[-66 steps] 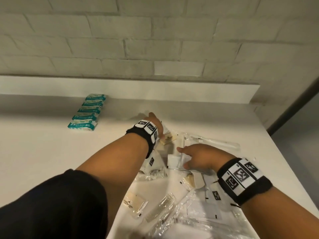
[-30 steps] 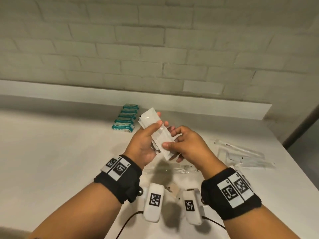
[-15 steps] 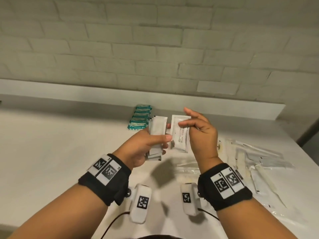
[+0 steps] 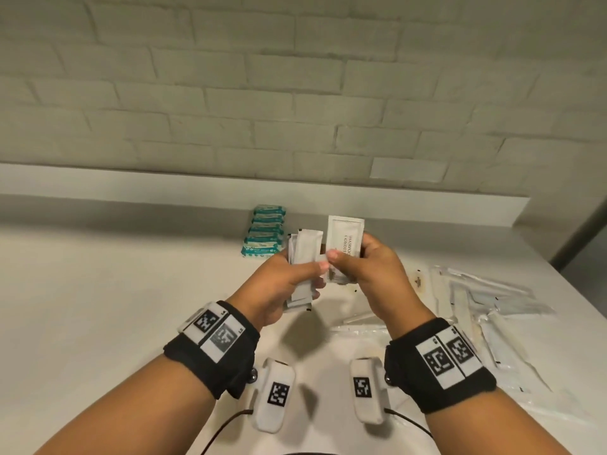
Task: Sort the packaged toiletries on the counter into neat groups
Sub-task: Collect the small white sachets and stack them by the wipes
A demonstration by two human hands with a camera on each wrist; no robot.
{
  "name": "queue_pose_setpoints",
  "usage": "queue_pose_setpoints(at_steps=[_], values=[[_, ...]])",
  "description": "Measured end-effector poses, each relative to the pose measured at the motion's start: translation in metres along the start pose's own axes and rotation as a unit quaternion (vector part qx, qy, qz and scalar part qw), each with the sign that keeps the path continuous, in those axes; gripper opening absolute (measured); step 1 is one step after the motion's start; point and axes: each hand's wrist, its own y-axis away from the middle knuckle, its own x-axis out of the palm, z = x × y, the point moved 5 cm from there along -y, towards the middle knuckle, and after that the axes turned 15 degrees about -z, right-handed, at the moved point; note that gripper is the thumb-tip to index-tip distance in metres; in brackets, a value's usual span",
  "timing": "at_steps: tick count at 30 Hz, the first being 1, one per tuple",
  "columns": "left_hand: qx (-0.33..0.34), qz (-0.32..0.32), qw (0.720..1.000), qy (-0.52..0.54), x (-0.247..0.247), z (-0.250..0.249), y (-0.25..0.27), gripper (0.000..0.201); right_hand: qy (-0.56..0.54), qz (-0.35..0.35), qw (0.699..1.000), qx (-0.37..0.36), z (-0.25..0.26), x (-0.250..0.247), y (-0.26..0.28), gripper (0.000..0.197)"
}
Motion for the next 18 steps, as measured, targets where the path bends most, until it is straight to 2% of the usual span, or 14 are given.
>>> queue_pose_setpoints(at_steps=[2,3,6,8,11,12,14,16,18], values=[[-0.038,-0.002,0.999,0.037,-0.002,0.003,-0.001,0.022,0.003,-0.047,0.999,0.008,-0.004,-0.006,-0.006,0.021],[-0.052,-0.003,0.997,0.053,-0.004,0.003,-0.002,0.024,-0.008,-0.049,0.998,0.025,-0.007,-0.008,-0.009,0.02],[-0.039,-0.005,0.998,0.045,-0.012,0.005,-0.007,0.021,-0.058,0.03,0.994,0.093,-0.013,0.001,-0.008,0.023],[-0.024,0.003,0.999,0.036,-0.013,0.007,-0.008,0.032,-0.079,0.074,0.988,0.111,-0.014,0.013,-0.002,0.024],[-0.026,0.012,0.999,0.024,-0.012,0.01,-0.011,0.046,-0.084,0.035,0.99,0.105,-0.011,0.019,-0.007,0.015],[-0.035,0.01,0.999,0.017,-0.012,0.011,-0.013,0.052,-0.084,0.005,0.993,0.084,-0.008,0.015,-0.012,0.014],[-0.061,0.008,0.998,0.016,-0.012,0.014,-0.017,0.06,-0.084,-0.026,0.996,-0.012,0.006,0.005,-0.021,0.021],[-0.097,0.006,0.993,0.061,-0.013,0.014,-0.023,0.054,-0.074,0.022,0.992,-0.104,0.019,0.002,-0.024,0.037],[-0.117,-0.004,0.987,0.114,-0.014,0.008,-0.025,0.035,0.029,0.093,0.985,-0.145,0.017,0.005,-0.02,0.039]])
